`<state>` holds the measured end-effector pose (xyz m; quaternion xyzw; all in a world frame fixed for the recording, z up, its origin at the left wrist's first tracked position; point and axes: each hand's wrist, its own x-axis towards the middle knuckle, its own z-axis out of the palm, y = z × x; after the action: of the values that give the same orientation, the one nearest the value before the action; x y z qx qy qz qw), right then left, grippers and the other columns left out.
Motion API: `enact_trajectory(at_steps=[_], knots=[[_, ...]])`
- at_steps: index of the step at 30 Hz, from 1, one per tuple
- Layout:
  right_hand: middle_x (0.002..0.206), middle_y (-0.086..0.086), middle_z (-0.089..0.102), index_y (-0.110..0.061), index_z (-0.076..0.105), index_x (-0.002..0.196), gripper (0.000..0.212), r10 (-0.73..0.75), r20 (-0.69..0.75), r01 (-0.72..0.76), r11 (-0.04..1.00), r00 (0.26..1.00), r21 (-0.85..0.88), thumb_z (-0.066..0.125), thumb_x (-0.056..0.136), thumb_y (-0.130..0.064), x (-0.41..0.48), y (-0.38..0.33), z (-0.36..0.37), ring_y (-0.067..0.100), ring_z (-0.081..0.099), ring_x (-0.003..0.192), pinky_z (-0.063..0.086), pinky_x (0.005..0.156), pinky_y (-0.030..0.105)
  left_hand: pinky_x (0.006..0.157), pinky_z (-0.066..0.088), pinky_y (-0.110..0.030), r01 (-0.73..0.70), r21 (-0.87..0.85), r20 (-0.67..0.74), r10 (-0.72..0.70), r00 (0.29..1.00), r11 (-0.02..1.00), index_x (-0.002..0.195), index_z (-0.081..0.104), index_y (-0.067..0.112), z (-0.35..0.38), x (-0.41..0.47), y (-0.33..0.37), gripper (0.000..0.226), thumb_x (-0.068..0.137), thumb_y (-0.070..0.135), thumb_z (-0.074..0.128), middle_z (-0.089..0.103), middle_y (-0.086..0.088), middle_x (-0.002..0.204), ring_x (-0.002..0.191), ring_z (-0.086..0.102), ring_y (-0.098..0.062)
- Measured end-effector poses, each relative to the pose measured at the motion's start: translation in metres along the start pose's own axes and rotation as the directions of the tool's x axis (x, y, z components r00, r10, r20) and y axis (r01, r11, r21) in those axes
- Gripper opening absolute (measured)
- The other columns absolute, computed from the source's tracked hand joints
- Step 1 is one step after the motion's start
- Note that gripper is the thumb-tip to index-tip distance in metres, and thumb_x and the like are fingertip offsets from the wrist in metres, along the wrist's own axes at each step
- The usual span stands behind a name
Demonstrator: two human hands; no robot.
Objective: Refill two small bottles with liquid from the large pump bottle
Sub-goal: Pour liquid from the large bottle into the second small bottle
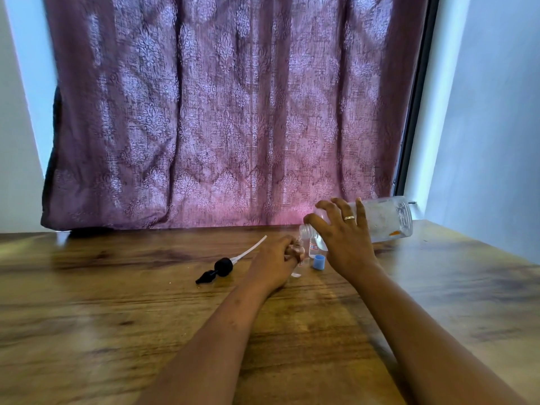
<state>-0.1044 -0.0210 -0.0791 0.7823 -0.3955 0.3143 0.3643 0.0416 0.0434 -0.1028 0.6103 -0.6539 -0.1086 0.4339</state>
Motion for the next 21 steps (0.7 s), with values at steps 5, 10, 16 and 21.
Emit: enact_trajectory(at_steps=[5,10,16,21], knots=[[0.127,0.005,0.051,-0.032,0.054,0.110,0.081,0.000,0.007,0.000,1.000,1.000,0.001,0.076,0.042,0.005,-0.0002,0.0001,0.0003,0.034,0.043,0.124,0.020,0.106,0.062,0.077,0.037,-0.020,0.004,0.012,-0.002,-0.004,1.000,1.000,0.114,0.057,0.020,0.0003,-0.0001,-0.0003,0.024,0.091,0.027,0.058,0.062,-0.001,0.114,0.091,0.054,-0.007],[0.125,0.005,0.053,-0.032,0.055,0.108,0.079,-0.003,-0.023,0.002,1.000,1.000,-0.015,0.078,0.042,0.004,-0.0009,-0.0005,0.0012,0.034,0.046,0.122,0.022,0.105,0.062,0.078,0.039,-0.023,0.008,0.025,-0.005,-0.008,1.000,1.000,0.114,0.057,0.019,-0.0005,-0.0006,0.0002,0.025,0.091,0.028,0.058,0.062,-0.001,0.113,0.095,0.055,-0.011],[0.126,0.004,0.051,-0.034,0.051,0.110,0.081,-0.009,-0.003,0.008,1.000,1.000,-0.026,0.083,0.042,-0.004,-0.0012,0.0000,0.0021,0.033,0.045,0.123,0.022,0.106,0.061,0.083,0.043,-0.026,0.015,0.021,-0.005,-0.015,1.000,1.000,0.115,0.057,0.020,0.0002,-0.0010,0.0002,0.026,0.091,0.029,0.058,0.062,0.000,0.112,0.099,0.056,-0.013],[0.126,0.005,0.052,-0.033,0.052,0.109,0.080,-0.010,0.000,0.010,1.000,1.000,-0.015,0.080,0.042,0.000,-0.0016,0.0001,0.0008,0.034,0.045,0.123,0.023,0.106,0.063,0.086,0.045,-0.028,0.034,0.027,0.004,-0.034,0.999,0.999,0.117,0.056,0.022,0.0013,-0.0008,-0.0004,0.028,0.091,0.031,0.058,0.061,0.001,0.115,0.103,0.056,-0.015]])
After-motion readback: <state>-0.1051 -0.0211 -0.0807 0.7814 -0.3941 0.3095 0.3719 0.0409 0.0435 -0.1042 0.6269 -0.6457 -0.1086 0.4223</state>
